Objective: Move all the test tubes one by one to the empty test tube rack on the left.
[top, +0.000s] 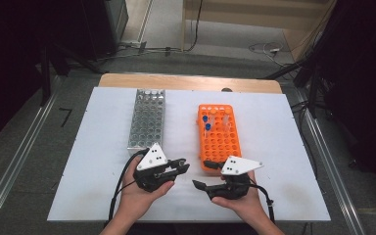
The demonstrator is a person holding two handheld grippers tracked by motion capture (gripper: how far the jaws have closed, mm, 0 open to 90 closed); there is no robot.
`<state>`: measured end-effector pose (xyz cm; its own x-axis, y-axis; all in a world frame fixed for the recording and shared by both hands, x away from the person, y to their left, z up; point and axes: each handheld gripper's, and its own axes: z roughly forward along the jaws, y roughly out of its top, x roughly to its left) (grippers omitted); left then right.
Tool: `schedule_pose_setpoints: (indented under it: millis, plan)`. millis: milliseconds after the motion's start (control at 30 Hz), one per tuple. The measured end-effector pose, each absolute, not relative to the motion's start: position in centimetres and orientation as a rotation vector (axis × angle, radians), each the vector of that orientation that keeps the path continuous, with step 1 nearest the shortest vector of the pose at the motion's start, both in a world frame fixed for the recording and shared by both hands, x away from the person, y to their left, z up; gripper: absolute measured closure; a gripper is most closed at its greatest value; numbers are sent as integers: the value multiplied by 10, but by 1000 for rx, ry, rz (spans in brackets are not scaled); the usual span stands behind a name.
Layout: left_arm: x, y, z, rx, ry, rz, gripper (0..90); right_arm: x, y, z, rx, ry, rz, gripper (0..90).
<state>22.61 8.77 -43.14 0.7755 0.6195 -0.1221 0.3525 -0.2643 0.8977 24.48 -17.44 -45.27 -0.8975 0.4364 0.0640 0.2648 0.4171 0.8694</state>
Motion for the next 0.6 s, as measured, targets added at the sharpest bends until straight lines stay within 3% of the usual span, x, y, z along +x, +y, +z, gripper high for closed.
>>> schedule_pose_setpoints:
  millis: [100, 200, 600]
  plan:
    - [229, 95, -429, 1865, 762, 309, 762, 247, -190, -450, 657, 2479, 1489, 69]
    - [233, 100, -426, 1860, 773, 326, 762, 250, -206, -448, 708, 2445, 1528, 6]
    - [251, 112, -411, 1842, 792, 359, 762, 251, -261, -446, 805, 2347, 1519, 0]
